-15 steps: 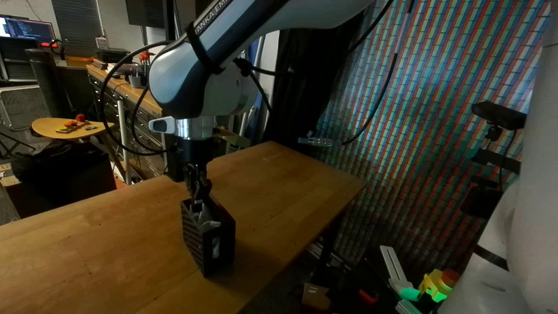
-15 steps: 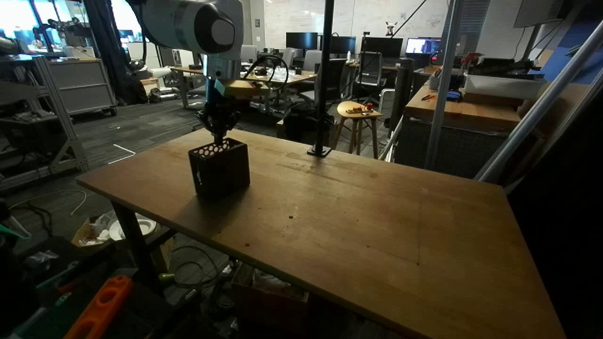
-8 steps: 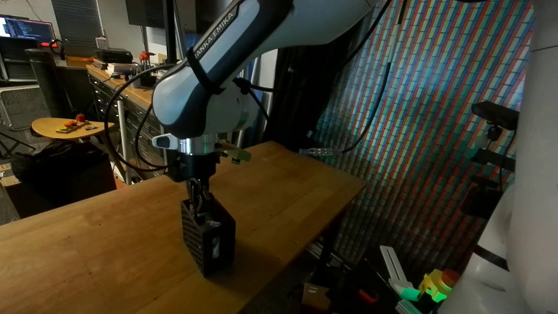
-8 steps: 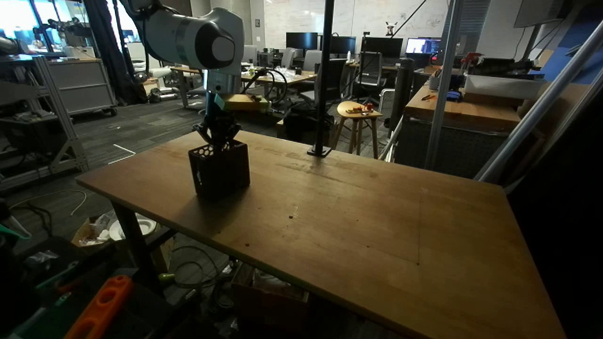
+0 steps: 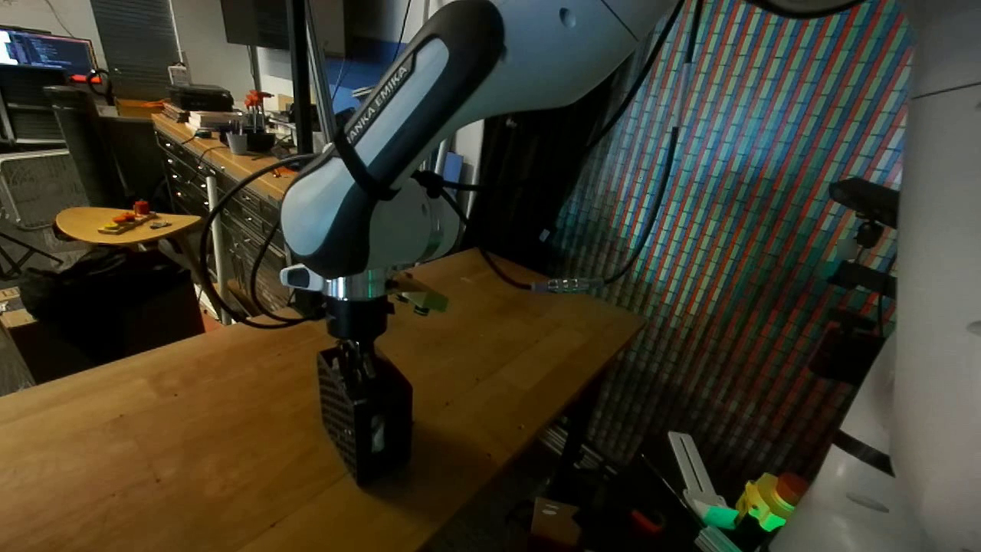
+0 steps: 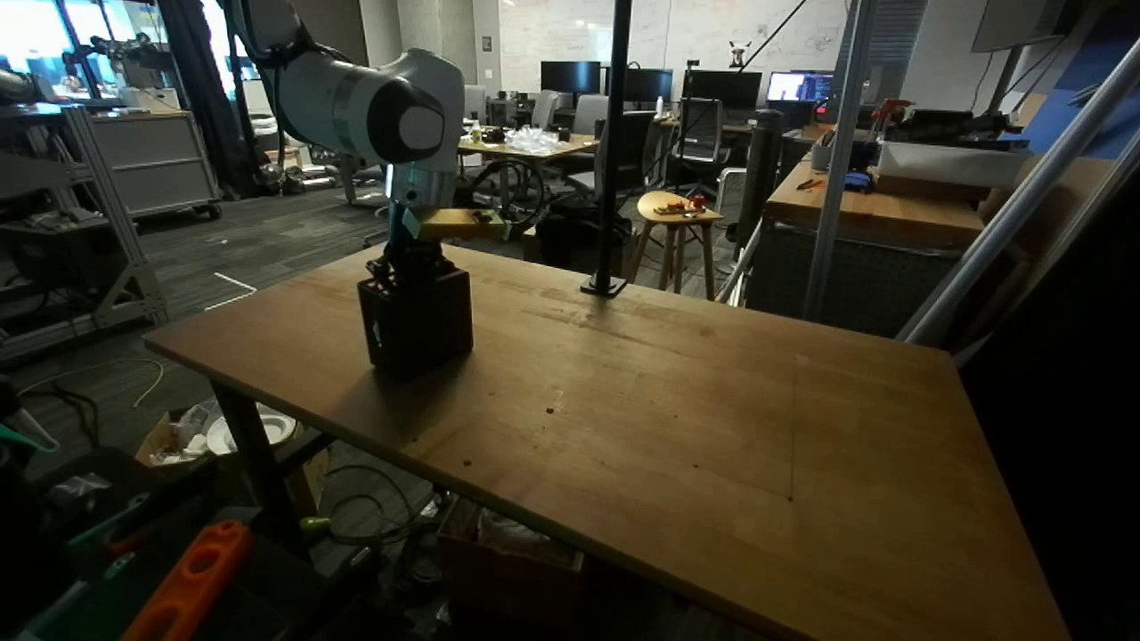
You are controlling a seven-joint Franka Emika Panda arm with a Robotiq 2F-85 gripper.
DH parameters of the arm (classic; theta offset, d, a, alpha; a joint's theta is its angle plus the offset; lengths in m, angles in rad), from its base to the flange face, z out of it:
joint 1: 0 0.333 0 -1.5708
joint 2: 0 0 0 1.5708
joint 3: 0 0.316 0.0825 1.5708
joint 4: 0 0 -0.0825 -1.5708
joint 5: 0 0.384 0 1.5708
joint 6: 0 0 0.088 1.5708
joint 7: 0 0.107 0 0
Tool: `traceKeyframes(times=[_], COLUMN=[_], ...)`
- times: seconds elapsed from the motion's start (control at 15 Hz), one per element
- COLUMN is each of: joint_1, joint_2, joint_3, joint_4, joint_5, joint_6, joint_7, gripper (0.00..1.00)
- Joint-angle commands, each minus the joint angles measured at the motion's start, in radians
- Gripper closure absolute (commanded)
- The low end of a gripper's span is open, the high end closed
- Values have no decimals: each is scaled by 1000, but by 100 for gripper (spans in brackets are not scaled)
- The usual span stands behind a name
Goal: Put the towel in the box
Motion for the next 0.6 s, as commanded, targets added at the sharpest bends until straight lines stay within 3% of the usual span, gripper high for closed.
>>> traceKeyframes(times=[0.0,0.53], joint_1=[-15,-32], joint_2=[28,106], joint_3=[24,58], joint_4=[-13,3], joint_5=[59,173], joint_6=[41,64], joint_7=[-4,-16], gripper=[97,96])
